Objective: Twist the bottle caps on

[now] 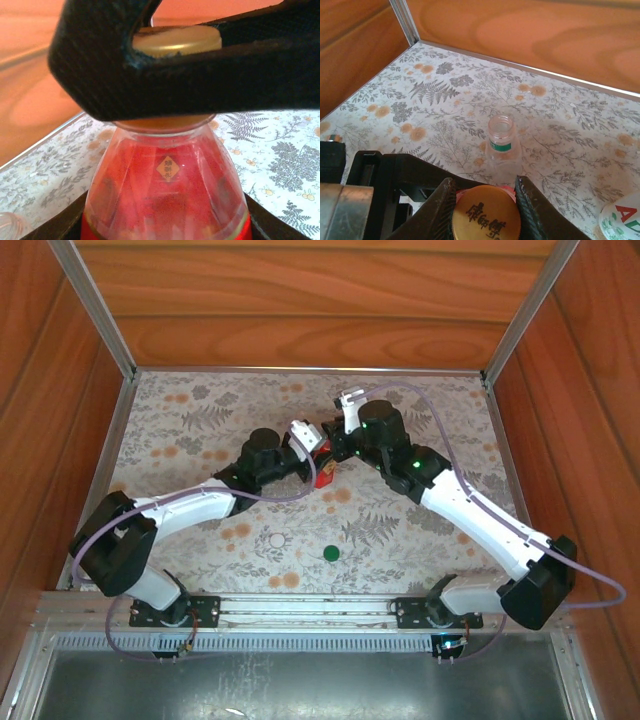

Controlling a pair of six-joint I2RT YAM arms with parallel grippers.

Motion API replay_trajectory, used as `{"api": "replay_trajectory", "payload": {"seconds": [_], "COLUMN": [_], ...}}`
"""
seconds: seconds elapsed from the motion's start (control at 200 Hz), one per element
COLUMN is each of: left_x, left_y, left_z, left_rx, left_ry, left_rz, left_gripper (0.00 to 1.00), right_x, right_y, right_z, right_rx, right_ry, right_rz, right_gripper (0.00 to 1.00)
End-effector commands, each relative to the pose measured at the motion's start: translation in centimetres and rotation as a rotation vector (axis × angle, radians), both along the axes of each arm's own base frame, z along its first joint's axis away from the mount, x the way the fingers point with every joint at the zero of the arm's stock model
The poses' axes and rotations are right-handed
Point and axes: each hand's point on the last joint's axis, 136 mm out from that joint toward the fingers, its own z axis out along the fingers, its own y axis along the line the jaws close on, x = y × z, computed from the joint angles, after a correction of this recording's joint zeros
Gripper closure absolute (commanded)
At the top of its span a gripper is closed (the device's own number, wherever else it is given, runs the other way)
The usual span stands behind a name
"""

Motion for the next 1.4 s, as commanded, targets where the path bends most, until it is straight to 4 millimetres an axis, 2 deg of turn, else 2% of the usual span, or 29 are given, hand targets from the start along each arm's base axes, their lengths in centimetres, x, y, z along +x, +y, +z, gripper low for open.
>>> {"api": "replay_trajectory", "payload": {"seconds": [0.0, 0.08, 0.14, 0.225, 0.295, 0.53, 0.63, 0.73, 0.904, 1.134, 1.394], "left_x": [-1.8, -2.5, -3.2, -4.5, -5.5, -7.0, -7.1, -7.7, -8.7, -9.9, -10.6], "left_y": [-1.0, -0.6, -0.3, -0.2, 0.0, 0.7, 1.2, 1.6, 1.7, 1.8, 2.0], "left_z": [4.1, 3.6, 3.1, 2.4, 1.8, -0.3, -1.8, -2.9, -4.0, -4.1, -4.1], "left_rx": [-0.068, -0.062, -0.067, -0.065, -0.053, 0.03, 0.104, 0.157, 0.206, 0.202, 0.202], "left_ry": [-0.116, -0.113, -0.092, -0.076, -0.086, -0.109, -0.122, -0.152, -0.161, -0.174, -0.193], "left_rz": [-0.077, -0.122, -0.181, -0.267, -0.316, -0.386, -0.383, -0.401, -0.438, -0.489, -0.511], "left_gripper": [0.48, 0.48, 0.48, 0.48, 0.48, 0.48, 0.48, 0.48, 0.48, 0.47, 0.47], "right_x": [2.5, -0.2, -2.9, -6.1, -7.8, -12.4, -13.9, -14.3, -13.8, -12.8, -12.1], "right_y": [-4.2, -2.2, -1.0, -0.8, -1.4, -3.0, -3.2, -3.3, -2.6, -0.5, 0.2], "right_z": [0.3, 1.8, 2.5, 2.8, 2.5, 2.5, 1.8, 0.1, -2.7, -2.5, -3.5], "right_rx": [-0.081, -0.045, -0.015, -0.026, -0.077, -0.205, -0.29, -0.411, -0.618, -0.632, -0.662], "right_ry": [-0.093, -0.161, -0.209, -0.262, -0.274, -0.293, -0.262, -0.209, -0.155, -0.154, -0.126], "right_rz": [-0.156, 0.062, 0.227, 0.381, 0.445, 0.632, 0.738, 0.816, 0.901, 0.946, 0.962], "right_gripper": [0.71, 0.63, 0.51, 0.41, 0.36, 0.35, 0.37, 0.37, 0.38, 0.52, 0.55]}}
